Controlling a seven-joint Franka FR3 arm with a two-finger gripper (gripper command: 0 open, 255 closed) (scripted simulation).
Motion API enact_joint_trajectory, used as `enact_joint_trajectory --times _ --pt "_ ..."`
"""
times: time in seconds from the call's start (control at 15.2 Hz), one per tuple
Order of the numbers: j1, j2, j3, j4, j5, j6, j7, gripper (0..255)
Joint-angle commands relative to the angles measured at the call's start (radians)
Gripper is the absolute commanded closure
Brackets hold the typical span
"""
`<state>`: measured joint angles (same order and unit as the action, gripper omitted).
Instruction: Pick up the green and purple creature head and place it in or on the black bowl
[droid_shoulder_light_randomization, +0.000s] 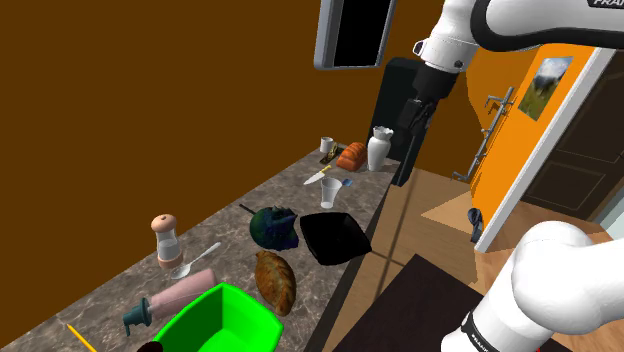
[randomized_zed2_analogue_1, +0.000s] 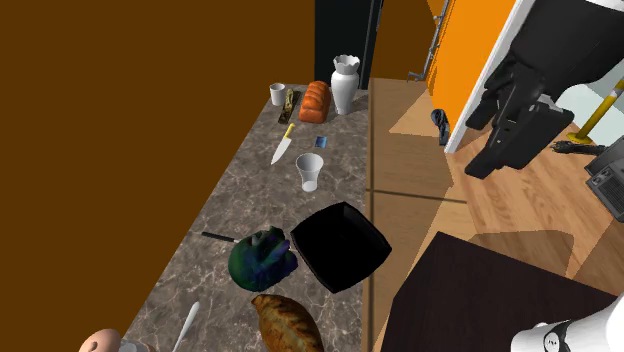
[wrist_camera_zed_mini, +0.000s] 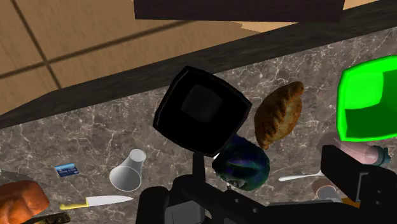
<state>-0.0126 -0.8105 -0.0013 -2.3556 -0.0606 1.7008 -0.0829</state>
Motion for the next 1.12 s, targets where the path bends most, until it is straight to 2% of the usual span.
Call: enact_joint_trajectory --times 0.0,0.59,1.06 --pt "0.000 0.000 0.000 0.000 0.000 0.000 0.000 0" --pt "0.056 0.177 0.059 -0.149 -0.153 0.364 -0.143 0" --pt "0.044 0.385 0.120 -0.203 -0.345 0.655 -0.178 0"
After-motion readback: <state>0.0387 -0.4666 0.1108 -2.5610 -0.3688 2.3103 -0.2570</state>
